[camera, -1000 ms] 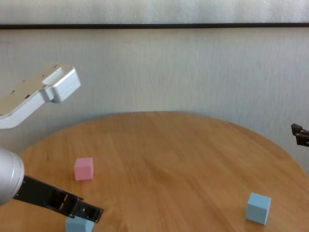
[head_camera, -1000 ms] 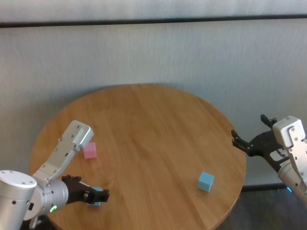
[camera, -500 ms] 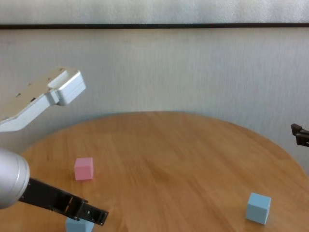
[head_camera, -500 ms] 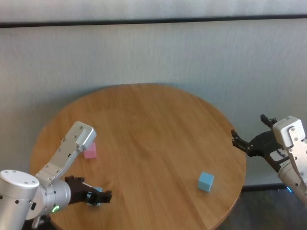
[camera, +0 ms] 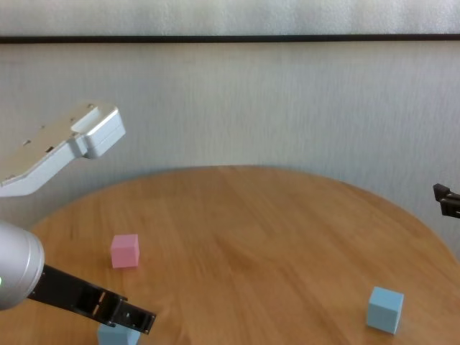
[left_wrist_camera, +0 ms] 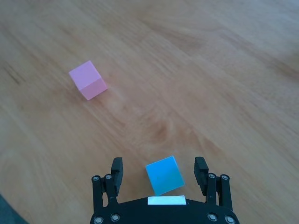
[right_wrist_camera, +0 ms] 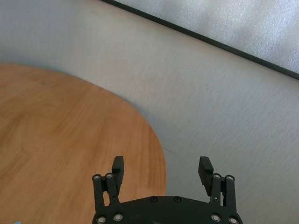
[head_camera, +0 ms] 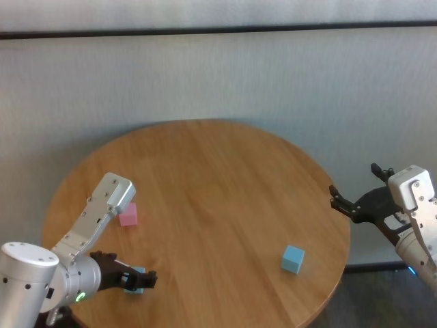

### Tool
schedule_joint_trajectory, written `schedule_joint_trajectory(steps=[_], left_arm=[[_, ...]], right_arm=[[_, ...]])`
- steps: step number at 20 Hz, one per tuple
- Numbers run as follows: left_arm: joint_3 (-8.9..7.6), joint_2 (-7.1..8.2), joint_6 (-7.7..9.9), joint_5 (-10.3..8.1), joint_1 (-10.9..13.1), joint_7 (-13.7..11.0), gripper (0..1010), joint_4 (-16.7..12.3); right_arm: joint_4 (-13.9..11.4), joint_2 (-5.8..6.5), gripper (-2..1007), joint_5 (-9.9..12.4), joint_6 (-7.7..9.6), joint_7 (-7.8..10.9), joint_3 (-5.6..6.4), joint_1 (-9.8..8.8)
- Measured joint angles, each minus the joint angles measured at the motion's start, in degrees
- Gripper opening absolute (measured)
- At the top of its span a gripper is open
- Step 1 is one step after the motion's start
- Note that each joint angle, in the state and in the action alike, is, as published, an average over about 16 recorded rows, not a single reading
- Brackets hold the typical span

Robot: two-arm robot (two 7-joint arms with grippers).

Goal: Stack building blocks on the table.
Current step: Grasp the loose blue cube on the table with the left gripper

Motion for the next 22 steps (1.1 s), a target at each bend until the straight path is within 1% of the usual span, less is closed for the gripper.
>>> schedule_joint_trajectory(steps=[6, 9, 14, 22], left_arm=[[-0.44, -1.11, 1.18, 1.04, -0.2, 0.7, 999, 0.8], [-0.53, -1.55, 1.50, 1.58, -0.4, 0.8, 999, 1.3], [-0.43, -2.03, 1.39, 2.72, -0.9, 1.0, 999, 2.2], [-0.05, -2.28, 0.96, 4.19, -1.6, 0.4, 999, 3.1]], right_arm=[[0.0, 0.00, 1005, 0.0, 0.00, 0.00, 0.00, 0.00], [0.0, 0.00, 1005, 0.0, 0.00, 0.00, 0.00, 0.00], [0.0, 0.00, 1005, 0.0, 0.00, 0.00, 0.00, 0.00], [0.0, 0.00, 1005, 0.0, 0.00, 0.00, 0.00, 0.00]])
